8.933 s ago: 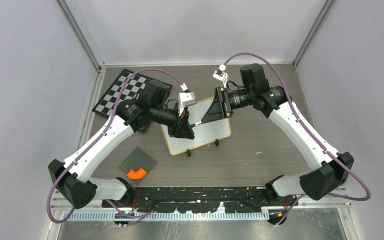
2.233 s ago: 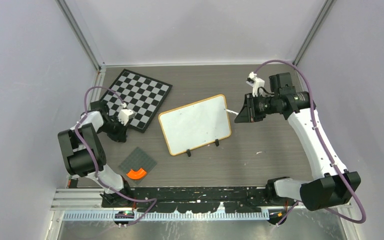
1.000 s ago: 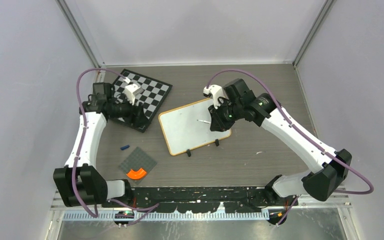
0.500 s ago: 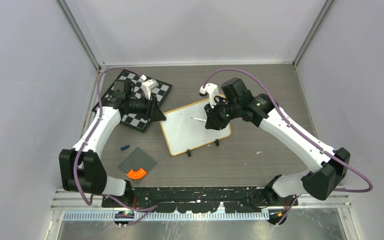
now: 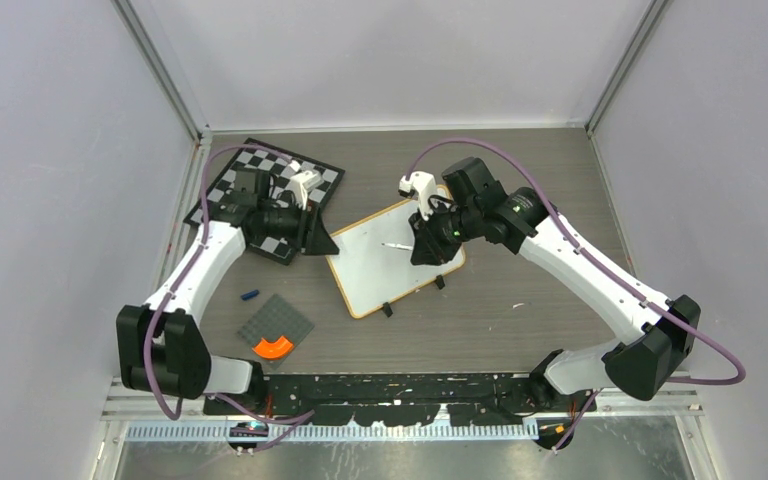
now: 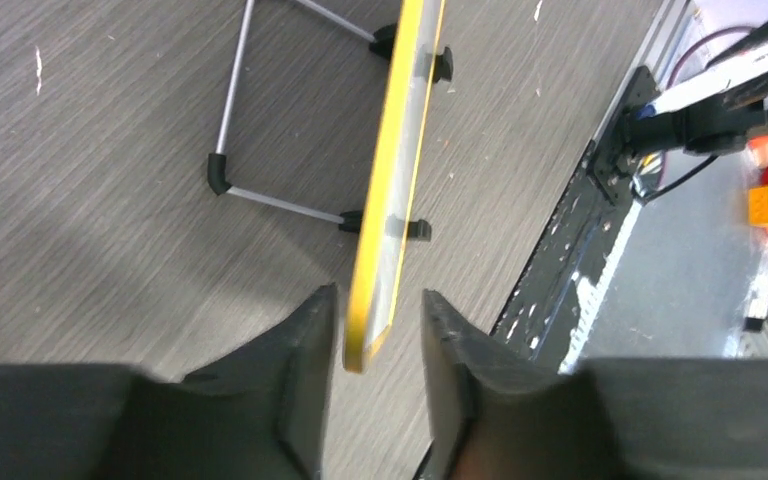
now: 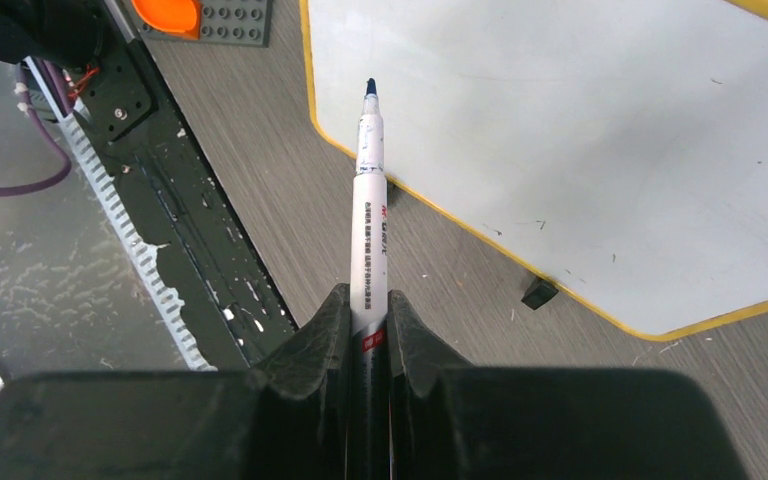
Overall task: Write a sentence on the whiteboard
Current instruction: Adjust the whiteboard marker without the cap.
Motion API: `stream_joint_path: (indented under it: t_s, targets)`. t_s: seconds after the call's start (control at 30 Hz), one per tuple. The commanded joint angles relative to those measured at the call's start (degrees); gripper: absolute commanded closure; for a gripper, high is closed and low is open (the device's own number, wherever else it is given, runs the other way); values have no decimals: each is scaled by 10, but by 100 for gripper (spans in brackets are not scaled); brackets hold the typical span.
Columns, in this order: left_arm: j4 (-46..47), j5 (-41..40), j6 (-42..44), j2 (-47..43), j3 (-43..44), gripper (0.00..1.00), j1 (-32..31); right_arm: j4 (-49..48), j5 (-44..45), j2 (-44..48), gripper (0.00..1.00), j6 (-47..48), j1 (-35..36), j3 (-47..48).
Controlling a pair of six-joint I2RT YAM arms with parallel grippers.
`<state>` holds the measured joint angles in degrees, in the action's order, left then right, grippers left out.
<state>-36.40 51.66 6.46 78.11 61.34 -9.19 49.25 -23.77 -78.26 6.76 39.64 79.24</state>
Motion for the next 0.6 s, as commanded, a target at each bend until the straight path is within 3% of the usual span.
stream_joint_path:
  t_s: [0.0, 0.1, 0.23, 0.4, 0.57]
  targets:
    - [-44, -37, 34, -45, 16, 50, -4, 1, -28, 7, 100, -15, 2, 26]
    - [-52, -71, 86, -90, 62, 35, -4, 0, -55, 1, 100, -40, 2, 29]
    - [-108, -36, 152, -90, 137, 32, -17, -16, -94, -13, 100, -84, 2, 29]
    - [-195, -76, 205, -60, 213, 30, -130, -25, -135, -41, 100, -123, 2, 39]
    - [-260, -166, 326, -62, 235, 31, -245, -41, -175, -51, 100, -155, 2, 38]
